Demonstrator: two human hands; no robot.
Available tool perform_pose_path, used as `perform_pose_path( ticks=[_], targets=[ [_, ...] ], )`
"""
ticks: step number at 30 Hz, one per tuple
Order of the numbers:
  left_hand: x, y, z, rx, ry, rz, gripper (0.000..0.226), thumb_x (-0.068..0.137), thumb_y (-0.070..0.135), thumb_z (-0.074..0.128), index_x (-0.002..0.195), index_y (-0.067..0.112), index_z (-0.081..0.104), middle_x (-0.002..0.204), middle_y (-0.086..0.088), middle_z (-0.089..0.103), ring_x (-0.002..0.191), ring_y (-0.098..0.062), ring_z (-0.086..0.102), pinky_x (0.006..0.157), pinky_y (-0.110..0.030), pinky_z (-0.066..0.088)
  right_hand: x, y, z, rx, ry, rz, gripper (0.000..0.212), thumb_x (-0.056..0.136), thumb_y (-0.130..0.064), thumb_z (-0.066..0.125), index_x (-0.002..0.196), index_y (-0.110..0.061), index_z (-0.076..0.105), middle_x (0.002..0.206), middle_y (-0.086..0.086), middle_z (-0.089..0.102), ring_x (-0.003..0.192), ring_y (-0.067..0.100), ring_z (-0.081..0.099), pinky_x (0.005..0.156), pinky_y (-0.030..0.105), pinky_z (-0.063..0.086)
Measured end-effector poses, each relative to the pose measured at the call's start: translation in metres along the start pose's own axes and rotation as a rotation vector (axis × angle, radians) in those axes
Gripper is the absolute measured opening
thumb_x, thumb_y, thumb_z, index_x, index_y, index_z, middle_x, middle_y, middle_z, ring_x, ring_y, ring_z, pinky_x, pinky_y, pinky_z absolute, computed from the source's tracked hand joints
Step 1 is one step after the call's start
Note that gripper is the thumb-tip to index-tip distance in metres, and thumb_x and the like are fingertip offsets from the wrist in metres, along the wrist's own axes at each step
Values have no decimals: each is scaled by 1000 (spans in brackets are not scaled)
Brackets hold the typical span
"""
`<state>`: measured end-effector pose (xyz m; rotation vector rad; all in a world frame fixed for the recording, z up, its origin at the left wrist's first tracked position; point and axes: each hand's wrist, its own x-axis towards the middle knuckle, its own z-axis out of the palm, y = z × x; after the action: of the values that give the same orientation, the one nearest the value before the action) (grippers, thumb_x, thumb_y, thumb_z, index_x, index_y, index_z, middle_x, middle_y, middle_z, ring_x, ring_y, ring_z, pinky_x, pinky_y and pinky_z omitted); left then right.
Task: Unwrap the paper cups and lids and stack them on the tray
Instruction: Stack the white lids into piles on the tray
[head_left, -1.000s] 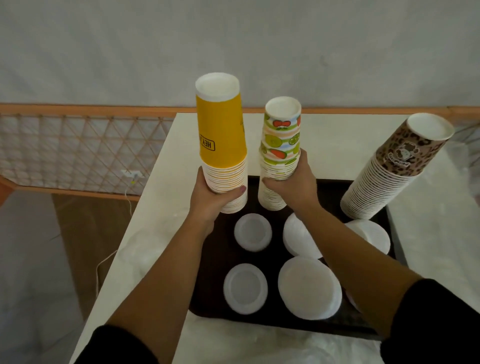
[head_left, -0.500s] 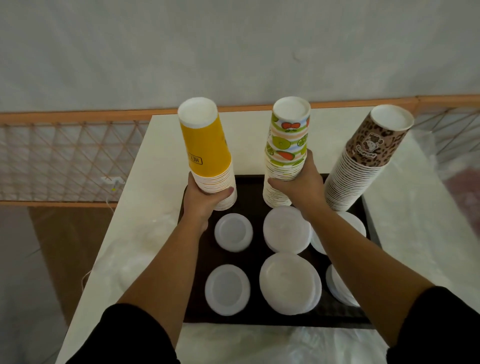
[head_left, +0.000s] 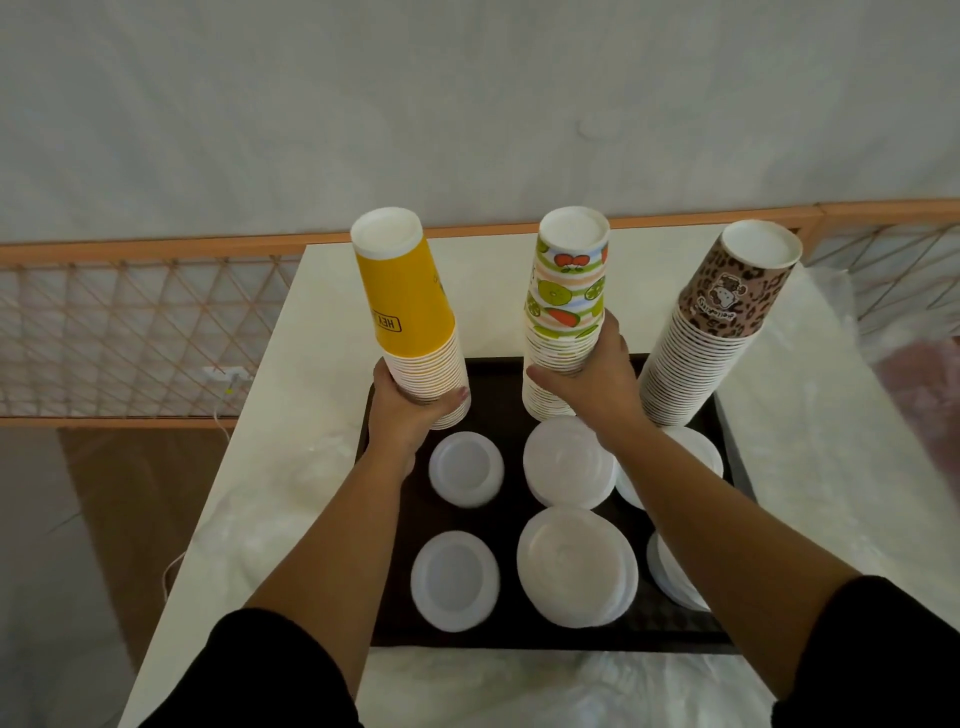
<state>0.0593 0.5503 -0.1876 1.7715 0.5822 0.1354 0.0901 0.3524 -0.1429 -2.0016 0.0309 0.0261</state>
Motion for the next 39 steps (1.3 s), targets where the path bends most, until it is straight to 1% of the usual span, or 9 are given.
perform_pose_path(
  ticks=[5, 9, 11, 14, 17, 20, 25, 30, 39],
  targets=[
    [-32, 15, -1, 62, 131, 25, 107, 65, 36, 84, 147, 22, 17, 149, -4, 35, 134, -23, 37, 100, -33, 39, -16, 1, -11, -30, 30, 74, 98, 75, -33, 77, 149, -21, 14, 153, 8, 21, 138, 27, 31, 107, 45, 36],
    [-90, 30, 3, -15, 256, 277, 73, 79, 30, 73, 137, 18, 31, 137, -4, 44, 121, -11, 45, 84, -10, 40, -45, 5, -16, -32, 66, 107, 92, 78, -38, 73, 149, -22, 16, 156, 5, 18, 140, 26, 28, 108, 51, 36],
    [-121, 32, 8, -42, 213, 311, 50, 84, 23, 68, 125, 21, 39, 126, 0, 49, 116, -13, 50, 85, -12, 42, -65, 8, -18, -27, 52, 132, 90, 80, -39, 71, 149, -23, 16, 156, 4, 19, 140, 25, 29, 109, 48, 36],
    [-162, 31, 20, -22, 22, 91, 35, 90, 23, 62, 117, 29, 41, 119, 9, 50, 116, -10, 49, 81, -7, 37, -100, 15, -21, -70, 16, 166, 89, 81, -41, 69, 149, -23, 14, 155, 3, 22, 140, 24, 29, 110, 46, 34],
    [-186, 23, 30, 31, -205, -115, 50, 93, 30, 57, 137, 24, 35, 141, 3, 43, 132, -15, 39, 97, -20, 34, -133, 26, -22, -91, -28, 230, 88, 82, -43, 68, 149, -25, 14, 156, 3, 23, 140, 23, 28, 111, 45, 31],
    [-196, 20, 35, 85, -285, -173, 62, 94, 30, 55, 147, 20, 24, 151, -1, 32, 138, -19, 32, 106, -31, 31, -159, 35, -21, -104, -33, 286, 85, 83, -44, 66, 149, -24, 15, 155, 3, 25, 140, 23, 28, 112, 43, 29],
    [-201, 22, 41, 101, -359, -289, 60, 96, 30, 50, 148, 20, 21, 146, -5, 36, 126, -22, 40, 87, -27, 33, -176, 49, -23, -84, -110, 340, 82, 86, -38, 65, 149, -16, 18, 152, 6, 30, 139, 24, 31, 111, 39, 30],
    [-203, 17, 49, 172, -368, -376, 56, 95, 32, 50, 144, 20, 23, 133, -8, 44, 101, -18, 41, 81, -31, 38, -181, 57, -24, -56, -164, 366, 74, 84, -44, 65, 144, -19, 28, 139, 3, 46, 125, 22, 47, 102, 44, 45],
    [-199, 2, 54, 48, -332, -449, 55, 90, 34, 56, 136, 18, 30, 124, -5, 49, 112, -26, 51, 99, -44, 46, -181, 61, -35, 19, -184, 325, 61, 87, -39, 62, 139, -23, 34, 135, 3, 46, 118, 20, 49, 97, 40, 47]
  ],
)
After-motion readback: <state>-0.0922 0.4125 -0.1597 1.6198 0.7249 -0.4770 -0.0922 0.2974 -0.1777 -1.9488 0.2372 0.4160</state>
